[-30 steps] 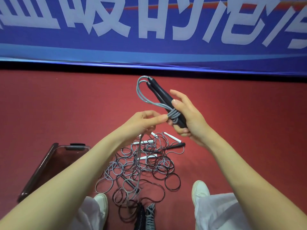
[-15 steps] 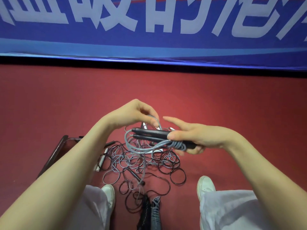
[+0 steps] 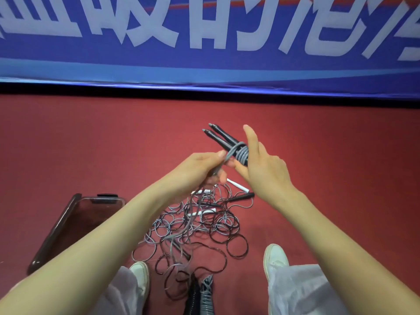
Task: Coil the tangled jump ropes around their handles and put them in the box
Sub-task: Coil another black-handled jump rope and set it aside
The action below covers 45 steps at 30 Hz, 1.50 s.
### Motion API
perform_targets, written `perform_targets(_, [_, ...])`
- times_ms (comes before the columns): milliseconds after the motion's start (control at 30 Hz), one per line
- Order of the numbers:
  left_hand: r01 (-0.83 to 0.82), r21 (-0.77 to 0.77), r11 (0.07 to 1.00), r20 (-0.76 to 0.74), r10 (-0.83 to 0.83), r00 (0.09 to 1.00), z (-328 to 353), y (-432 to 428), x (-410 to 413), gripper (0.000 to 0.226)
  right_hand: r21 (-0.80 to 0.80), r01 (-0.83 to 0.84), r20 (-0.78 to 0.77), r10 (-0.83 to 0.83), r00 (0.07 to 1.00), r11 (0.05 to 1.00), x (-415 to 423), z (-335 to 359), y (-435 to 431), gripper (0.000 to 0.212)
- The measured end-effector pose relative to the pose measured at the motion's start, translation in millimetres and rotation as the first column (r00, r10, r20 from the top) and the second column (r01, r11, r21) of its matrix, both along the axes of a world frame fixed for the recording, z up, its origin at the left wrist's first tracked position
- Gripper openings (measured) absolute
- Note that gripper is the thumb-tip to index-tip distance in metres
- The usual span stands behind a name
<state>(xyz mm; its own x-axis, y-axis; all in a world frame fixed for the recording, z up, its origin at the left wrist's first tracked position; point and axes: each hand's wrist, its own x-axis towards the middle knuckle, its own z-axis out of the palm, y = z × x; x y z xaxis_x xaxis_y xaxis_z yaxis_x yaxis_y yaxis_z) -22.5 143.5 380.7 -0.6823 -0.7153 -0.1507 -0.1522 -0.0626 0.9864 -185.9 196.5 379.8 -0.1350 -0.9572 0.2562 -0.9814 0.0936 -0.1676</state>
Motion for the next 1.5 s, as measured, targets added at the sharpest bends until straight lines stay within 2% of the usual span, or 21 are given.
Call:
perform_targets(33, [-0.005, 0.079, 0.997, -0.046, 0.008, 0.999, 0.8, -0.2, -0.7, 0.031, -0.030, -0.004, 0.057, 0.006, 0.998, 1.000, 0.0, 0.0, -0.4, 0.077])
perform_targets(100, [-0.004, 0.112, 0.994, -0.065, 0.011, 0.998, 2.1, -3.0, 1.6, 0.023, -0.092, -0.020, 0.176, 0.036, 0.984, 0.996, -0.2, 1.1, -1.0, 0.075])
perform_targets(133, [-0.030, 0.049, 0.998, -0.051, 0.032, 0.998, 2.1, -5.6, 3.6, 0.021, -0.127, -0.028, 0.226, 0.057, 0.972, 0.991, 0.0, 1.9, -0.9, 0.074])
perform_targets(167, [-0.082, -0.086, 0.993, -0.024, 0.080, 0.997, 2.4, -6.9, 5.2, 0.020, -0.157, -0.034, 0.265, 0.076, 0.961, 0.987, 0.9, 2.5, -1.0, 0.073])
perform_targets(233, [-0.207, -0.406, 0.890, -0.005, 0.225, 0.974, 2.4, -4.7, 5.0, 0.021, -0.181, -0.035, 0.309, 0.091, 0.947, 0.983, 4.0, 2.7, -1.2, 0.070])
perform_targets(267, [-0.264, -0.507, 0.821, -0.037, 0.286, 0.958, 1.2, -1.6, 2.6, 0.020, -0.183, -0.030, 0.321, 0.088, 0.943, 0.983, 5.0, 2.2, -1.8, 0.068])
perform_targets(367, [-0.351, -0.600, 0.719, -0.070, 0.390, 0.918, 0.1, 4.4, -5.8, 0.018, -0.184, 0.010, 0.342, 0.055, 0.938, 0.983, 5.9, 1.5, -5.5, 0.065])
perform_targets(400, [-0.349, -0.570, 0.744, -0.052, 0.391, 0.919, -0.2, 2.7, -7.3, 0.020, -0.184, 0.027, 0.356, 0.042, 0.933, 0.982, 5.7, 1.8, -6.3, 0.065])
perform_targets(433, [-0.335, -0.482, 0.810, -0.035, 0.364, 0.931, 1.6, 1.7, -8.4, 0.027, -0.186, 0.041, 0.368, 0.031, 0.929, 0.982, 5.1, 2.1, -6.9, 0.066])
perform_targets(500, [-0.273, -0.183, 0.945, -0.042, 0.269, 0.962, 5.1, -2.5, -6.9, 0.040, -0.197, 0.052, 0.383, 0.028, 0.923, 0.979, 3.1, 3.2, -6.4, 0.068])
perform_targets(533, [-0.225, -0.041, 0.974, -0.063, 0.222, 0.973, 6.9, -4.6, -5.2, 0.038, -0.208, 0.046, 0.397, 0.041, 0.917, 0.977, 2.5, 4.6, -5.3, 0.068])
perform_targets(600, [-0.156, 0.158, 0.975, -0.105, 0.174, 0.979, 8.2, -8.1, 0.3, 0.022, -0.226, 0.000, 0.451, 0.105, 0.887, 0.974, 2.2, 7.4, -3.5, 0.069])
perform_targets(667, [-0.127, 0.221, 0.967, -0.133, 0.159, 0.978, 7.2, -12.4, 5.3, 0.011, -0.205, -0.092, 0.586, 0.197, 0.786, 0.975, 2.0, 11.3, -2.5, 0.070])
perform_targets(733, [-0.104, 0.206, 0.973, -0.171, 0.140, 0.975, 5.3, -14.6, 6.8, 0.006, -0.174, -0.200, 0.785, 0.258, 0.563, 0.964, 0.2, 14.8, -1.1, 0.067])
perform_targets(800, [-0.072, 0.161, 0.984, -0.251, 0.111, 0.962, 4.9, -12.2, 5.1, 0.017, -0.159, -0.271, 0.906, 0.249, 0.342, 0.949, -2.0, 16.5, 0.4, 0.062])
perform_targets(900, [-0.041, 0.027, 0.999, -0.351, 0.048, 0.935, 1.5, -8.7, 1.6, 0.030, -0.178, -0.311, 0.961, 0.233, 0.150, 0.934, 1.1, 15.7, 0.3, 0.058])
perform_targets(967, [-0.074, -0.041, 0.996, -0.353, 0.054, 0.934, -2.4, -8.1, -0.6, 0.028, -0.165, -0.282, 0.969, 0.208, 0.130, 0.945, 4.6, 14.1, -1.0, 0.050])
perform_targets(1133, [-0.196, -0.135, 0.971, -0.298, 0.149, 0.943, -12.0, 2.2, -8.0, 0.015, -0.116, -0.105, 0.961, 0.138, 0.240, 0.988, 15.6, 9.9, -3.4, 0.029])
perform_targets(1267, [-0.151, -0.087, 0.985, -0.286, 0.120, 0.950, -8.4, 2.0, -8.0, 0.027, -0.136, -0.102, 0.976, 0.151, 0.155, 0.985, 13.9, 13.9, -3.4, 0.019])
perform_targets(1400, [0.083, -0.046, 0.995, -0.093, -0.087, 0.992, -7.3, -10.2, 6.0, 0.034, -0.110, -0.104, 0.988, 0.120, 0.095, 0.988, 0.6, 19.3, -5.8, 0.031])
perform_targets(1500, [0.107, -0.114, 0.988, -0.020, -0.110, 0.994, -4.2, -23.6, 23.0, 0.030, -0.068, -0.183, 0.995, 0.081, 0.065, 0.981, -9.3, 24.3, -2.6, 0.055])
